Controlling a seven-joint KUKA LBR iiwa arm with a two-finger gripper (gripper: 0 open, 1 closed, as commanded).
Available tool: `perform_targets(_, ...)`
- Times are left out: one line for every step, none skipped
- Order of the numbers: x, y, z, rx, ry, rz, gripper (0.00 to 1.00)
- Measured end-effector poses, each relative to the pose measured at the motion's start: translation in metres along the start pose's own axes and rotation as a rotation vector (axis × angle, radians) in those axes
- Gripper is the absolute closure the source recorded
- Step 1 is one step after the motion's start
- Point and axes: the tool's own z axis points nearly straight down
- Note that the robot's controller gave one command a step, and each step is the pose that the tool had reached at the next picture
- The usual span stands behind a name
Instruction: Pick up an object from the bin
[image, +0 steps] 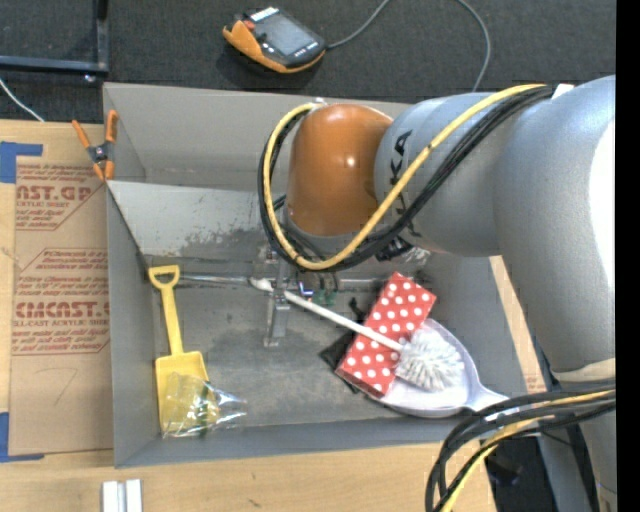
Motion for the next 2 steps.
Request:
perform_targets(-0.002,-0.001,-0.005,-0.001,-0.007,0.002,0.00)
perform_targets(0.014,0.088,0.082,-0.002,0.003,-0.334,0.00)
